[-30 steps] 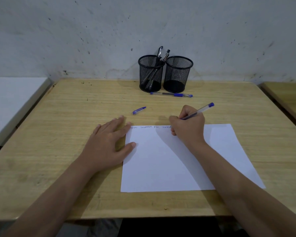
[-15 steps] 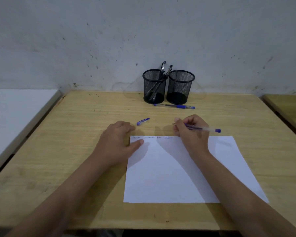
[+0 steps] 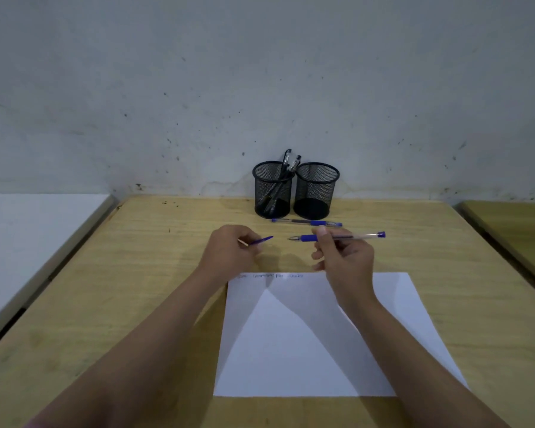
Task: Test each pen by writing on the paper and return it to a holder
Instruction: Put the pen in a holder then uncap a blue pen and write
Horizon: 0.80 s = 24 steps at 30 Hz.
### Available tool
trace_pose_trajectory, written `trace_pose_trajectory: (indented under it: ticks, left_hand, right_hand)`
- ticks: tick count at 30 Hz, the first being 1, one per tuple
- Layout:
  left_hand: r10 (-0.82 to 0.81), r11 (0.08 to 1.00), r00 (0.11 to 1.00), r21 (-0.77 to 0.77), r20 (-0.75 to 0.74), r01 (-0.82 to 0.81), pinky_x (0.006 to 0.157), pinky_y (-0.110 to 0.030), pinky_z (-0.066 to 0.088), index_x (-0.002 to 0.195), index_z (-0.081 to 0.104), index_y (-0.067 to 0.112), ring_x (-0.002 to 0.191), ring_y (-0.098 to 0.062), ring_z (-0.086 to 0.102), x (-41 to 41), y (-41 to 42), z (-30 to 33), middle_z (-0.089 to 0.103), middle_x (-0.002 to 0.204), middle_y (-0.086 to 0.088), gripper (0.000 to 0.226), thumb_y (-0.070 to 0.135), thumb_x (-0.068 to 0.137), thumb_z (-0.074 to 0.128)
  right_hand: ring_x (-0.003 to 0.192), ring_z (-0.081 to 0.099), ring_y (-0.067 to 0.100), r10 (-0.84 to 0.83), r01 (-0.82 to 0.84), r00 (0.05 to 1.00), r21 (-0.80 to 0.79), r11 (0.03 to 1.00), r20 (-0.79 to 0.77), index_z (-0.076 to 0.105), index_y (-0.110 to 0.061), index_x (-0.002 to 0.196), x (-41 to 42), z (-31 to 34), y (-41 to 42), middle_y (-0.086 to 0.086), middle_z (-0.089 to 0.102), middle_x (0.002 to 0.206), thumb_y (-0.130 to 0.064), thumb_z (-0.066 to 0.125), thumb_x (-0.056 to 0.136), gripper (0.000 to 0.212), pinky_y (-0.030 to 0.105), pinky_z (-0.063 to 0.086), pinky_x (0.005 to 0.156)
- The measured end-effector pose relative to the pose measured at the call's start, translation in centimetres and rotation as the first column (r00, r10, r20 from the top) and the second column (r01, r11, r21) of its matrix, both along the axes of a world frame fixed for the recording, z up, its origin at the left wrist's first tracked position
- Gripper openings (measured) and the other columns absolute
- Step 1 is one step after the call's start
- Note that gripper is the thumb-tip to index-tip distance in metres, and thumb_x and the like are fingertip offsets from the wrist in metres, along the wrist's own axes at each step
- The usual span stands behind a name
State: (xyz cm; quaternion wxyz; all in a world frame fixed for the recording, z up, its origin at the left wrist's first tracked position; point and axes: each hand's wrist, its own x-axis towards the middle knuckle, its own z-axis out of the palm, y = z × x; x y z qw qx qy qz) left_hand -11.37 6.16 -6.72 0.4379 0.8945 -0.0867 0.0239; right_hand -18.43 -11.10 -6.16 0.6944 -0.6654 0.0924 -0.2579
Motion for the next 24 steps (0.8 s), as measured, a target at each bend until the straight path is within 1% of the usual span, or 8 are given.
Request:
trace_pose_trajectory:
  ticks: [2, 6, 9, 13, 15, 18, 20, 24]
  left_hand:
    - [-0.034, 0.990, 0.999, -0.134, -0.012, 0.032, 0.060, -0.015, 0.043, 0.082, 0.072, 0.017, 0.060, -0.007, 0.057, -0.9, -0.2, 1.0, 0.066, 0.071, 0.007, 0.010, 0.012, 0.074, 0.075]
    - [-0.093, 0.954, 0.996, -0.286, 0.000, 0.089, 0.063, -0.014, 0.045, 0.085, 0.073, 0.014, 0.063, -0.010, 0.059, -2.5, -0.4, 3.0, 0.070, 0.076, -0.001, 0.016, 0.006, 0.072, 0.076]
    - [-0.136, 0.940, 0.990, -0.312, 0.032, 0.139, 0.062, -0.014, 0.045, 0.086, 0.073, 0.013, 0.065, -0.012, 0.059, -3.6, -0.7, 4.0, 0.071, 0.076, -0.002, 0.017, 0.003, 0.072, 0.075]
    - [-0.176, 0.936, 0.980, -0.292, 0.087, 0.194, 0.066, -0.029, 0.043, 0.083, 0.073, 0.017, 0.067, -0.020, 0.056, -4.7, -1.0, 5.0, 0.070, 0.080, -0.020, 0.017, 0.003, 0.074, 0.073]
    - [-0.174, 0.927, 0.974, -0.311, 0.143, 0.211, 0.067, -0.032, 0.043, 0.079, 0.072, 0.021, 0.068, -0.023, 0.055, -5.2, -1.0, 5.5, 0.069, 0.080, -0.023, 0.022, -0.001, 0.074, 0.071]
    - [-0.173, 0.923, 0.959, -0.304, 0.223, 0.237, 0.066, -0.022, 0.043, 0.076, 0.070, 0.025, 0.065, -0.011, 0.055, -5.7, -0.8, 6.0, 0.069, 0.073, -0.005, 0.030, -0.005, 0.075, 0.068]
    - [-0.176, 0.920, 0.943, -0.295, 0.283, 0.260, 0.064, -0.013, 0.041, 0.077, 0.071, 0.023, 0.063, -0.003, 0.053, -6.1, -0.7, 6.3, 0.067, 0.072, 0.005, 0.029, -0.005, 0.075, 0.068]
    - [-0.168, 0.922, 0.918, -0.272, 0.360, 0.275, 0.063, -0.009, 0.040, 0.082, 0.071, 0.019, 0.063, -0.001, 0.054, -6.3, -0.5, 6.6, 0.066, 0.072, 0.006, 0.023, -0.003, 0.074, 0.069]
  right_hand:
    - [0.047, 0.054, 0.004, 0.017, -0.017, 1.000, -0.003, 1.000, 0.013, 0.065, -0.017, 0.078, -0.2, 0.3, 0.2, 0.005, 0.062, 0.063, -0.015, 0.062, 0.089, 0.012, 0.021, 0.048, 0.043]
    - [0.048, 0.054, 0.005, 0.030, -0.029, 0.998, -0.016, 0.999, 0.051, 0.061, -0.018, 0.074, -0.7, 0.9, 0.7, 0.005, 0.063, 0.064, -0.014, 0.063, 0.089, 0.015, 0.023, 0.047, 0.043]
    - [0.050, 0.054, 0.004, 0.054, -0.052, 0.995, -0.037, 0.998, 0.080, 0.061, -0.019, 0.073, -1.2, 1.4, 1.0, 0.007, 0.063, 0.064, -0.013, 0.063, 0.089, 0.016, 0.023, 0.047, 0.041]
    - [0.050, 0.054, 0.006, 0.109, -0.104, 0.988, -0.057, 0.993, 0.111, 0.062, -0.017, 0.073, -1.6, 2.2, 1.3, 0.007, 0.061, 0.061, -0.010, 0.064, 0.087, 0.016, 0.021, 0.046, 0.041]
    - [0.046, 0.053, 0.008, 0.137, -0.134, 0.981, -0.035, 0.990, 0.137, 0.063, -0.014, 0.074, -1.7, 2.6, 1.3, 0.006, 0.060, 0.059, -0.008, 0.064, 0.087, 0.014, 0.021, 0.047, 0.043]
    - [0.042, 0.054, 0.012, 0.174, -0.176, 0.968, -0.006, 0.984, 0.179, 0.062, -0.009, 0.075, -2.0, 3.4, 1.4, 0.001, 0.060, 0.057, -0.008, 0.063, 0.087, 0.012, 0.029, 0.052, 0.049]
    - [0.043, 0.056, 0.014, 0.184, -0.186, 0.961, -0.008, 0.982, 0.205, 0.062, -0.008, 0.075, -2.3, 3.8, 1.5, -0.001, 0.061, 0.057, -0.008, 0.063, 0.087, 0.011, 0.029, 0.053, 0.050]
    - [0.046, 0.057, 0.014, 0.196, -0.210, 0.957, 0.047, 0.976, 0.212, 0.063, -0.008, 0.076, -2.5, 4.3, 1.9, 0.002, 0.061, 0.058, -0.009, 0.063, 0.088, 0.012, 0.027, 0.054, 0.050]
